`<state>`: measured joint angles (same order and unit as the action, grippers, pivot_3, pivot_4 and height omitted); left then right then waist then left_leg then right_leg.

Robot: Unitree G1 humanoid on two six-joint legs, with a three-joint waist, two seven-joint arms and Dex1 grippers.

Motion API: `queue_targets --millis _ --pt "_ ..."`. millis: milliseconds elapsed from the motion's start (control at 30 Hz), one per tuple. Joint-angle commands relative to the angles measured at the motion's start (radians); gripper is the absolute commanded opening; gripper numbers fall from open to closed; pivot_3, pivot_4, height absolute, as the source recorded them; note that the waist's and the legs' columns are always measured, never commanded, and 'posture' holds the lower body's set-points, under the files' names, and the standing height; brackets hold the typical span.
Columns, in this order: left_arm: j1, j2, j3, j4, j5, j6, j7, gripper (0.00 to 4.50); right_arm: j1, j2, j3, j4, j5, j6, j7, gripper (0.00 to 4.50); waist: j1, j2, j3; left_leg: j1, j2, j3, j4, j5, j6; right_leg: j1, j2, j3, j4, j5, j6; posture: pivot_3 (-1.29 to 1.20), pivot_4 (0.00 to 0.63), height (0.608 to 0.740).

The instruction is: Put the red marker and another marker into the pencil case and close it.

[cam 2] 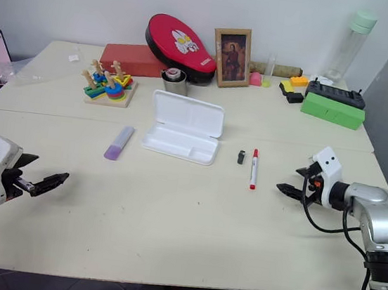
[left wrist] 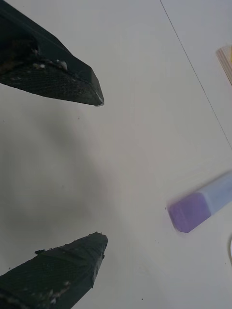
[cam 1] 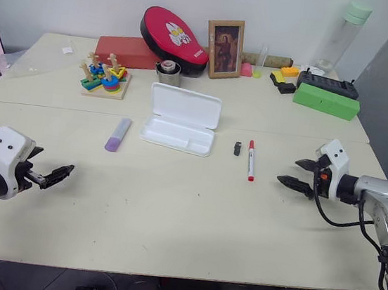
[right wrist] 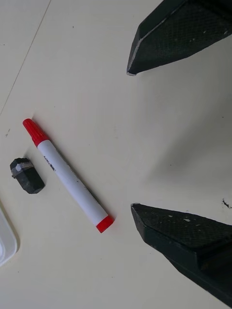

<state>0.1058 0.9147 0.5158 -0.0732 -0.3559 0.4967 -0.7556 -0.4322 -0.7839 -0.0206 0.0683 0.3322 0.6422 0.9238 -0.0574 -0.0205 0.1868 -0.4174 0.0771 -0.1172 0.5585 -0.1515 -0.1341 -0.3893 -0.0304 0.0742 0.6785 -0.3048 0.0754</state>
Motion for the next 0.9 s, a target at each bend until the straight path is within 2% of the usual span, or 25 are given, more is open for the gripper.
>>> queue_targets --millis 33,367,600,900 --pt "0.000 0.006 0.057 -0.011 -0.017 -0.003 -0.008 4.50 -0.007 -0.020 -0.027 -0.003 -0.006 -0.021 0.002 4.46 0.000 0.000 0.000 0.000 0.000 0.000 0.000 0.000 0.000 0.000 0.000 0.000 0.000 0.000 0.000 0.00 0.150 0.740" --pt "0.048 0.003 0.016 -0.041 -0.002 0.020 -0.032 4.50 -0.021 -0.019 -0.015 0.020 -0.017 -0.040 0.013 4.46 0.000 0.000 0.000 0.000 0.000 0.000 0.000 0.000 0.000 0.000 0.000 0.000 0.000 0.000 0.000 0.00 0.150 0.740" --pt "0.053 -0.001 0.030 -0.038 -0.004 0.014 -0.028 4.50 -0.059 0.002 0.005 0.061 -0.037 -0.065 0.026 4.46 0.000 0.000 0.000 0.001 0.001 0.000 0.001 0.000 0.000 0.000 0.001 0.000 0.000 0.000 0.000 0.00 0.150 0.740" --pt "0.040 0.008 0.014 -0.023 -0.004 0.009 -0.042 4.50 -0.036 0.001 0.002 0.047 -0.035 -0.063 0.031 4.46 0.000 0.000 0.000 0.000 0.001 0.000 0.000 0.000 0.000 0.000 0.001 0.000 0.001 0.000 0.000 0.00 0.150 0.740"
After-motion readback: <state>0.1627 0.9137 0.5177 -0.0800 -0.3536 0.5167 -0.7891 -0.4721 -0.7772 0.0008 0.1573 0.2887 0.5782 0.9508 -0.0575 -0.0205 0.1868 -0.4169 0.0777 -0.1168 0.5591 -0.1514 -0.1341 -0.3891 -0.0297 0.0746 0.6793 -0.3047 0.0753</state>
